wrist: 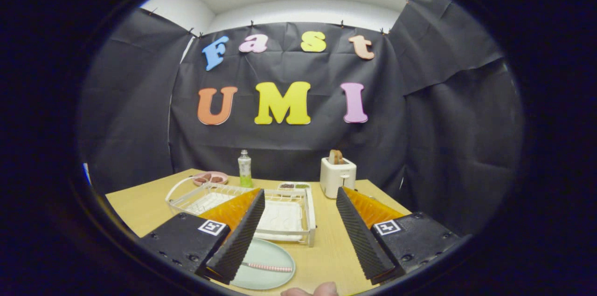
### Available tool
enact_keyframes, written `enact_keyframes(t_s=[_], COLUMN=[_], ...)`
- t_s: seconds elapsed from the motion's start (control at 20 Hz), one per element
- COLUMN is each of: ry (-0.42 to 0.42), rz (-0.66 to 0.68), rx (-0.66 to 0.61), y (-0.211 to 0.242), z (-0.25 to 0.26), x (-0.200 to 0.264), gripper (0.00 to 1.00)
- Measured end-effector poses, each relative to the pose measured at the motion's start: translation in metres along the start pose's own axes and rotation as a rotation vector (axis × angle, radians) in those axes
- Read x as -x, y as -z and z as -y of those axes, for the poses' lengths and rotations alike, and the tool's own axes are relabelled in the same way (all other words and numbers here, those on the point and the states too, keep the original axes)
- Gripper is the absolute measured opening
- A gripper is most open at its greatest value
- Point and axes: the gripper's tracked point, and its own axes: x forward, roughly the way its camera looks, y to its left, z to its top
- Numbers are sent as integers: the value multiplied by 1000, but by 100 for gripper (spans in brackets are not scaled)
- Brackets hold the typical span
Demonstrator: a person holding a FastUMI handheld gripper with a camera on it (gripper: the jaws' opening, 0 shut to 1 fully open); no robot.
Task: Take the plate from the dish rack, then take the spoon from the basket and place it into the plate.
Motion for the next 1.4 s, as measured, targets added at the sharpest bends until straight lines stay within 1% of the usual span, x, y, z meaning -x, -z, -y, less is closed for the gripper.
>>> enact_keyframes(t_s=[0.1, 0.35, 0.6, 0.8, 1.0, 1.4], ry=[15, 56, 59, 56, 69, 65], rz=[12, 32, 40, 13, 15, 6], rx=[0, 7, -7, -8, -3, -6], y=[0, -3, 0, 6, 7, 10], z=[2, 12, 12, 9, 10, 7], x=[11, 17, 14, 9, 7, 5], gripper=[99, 99, 100, 100, 100, 100])
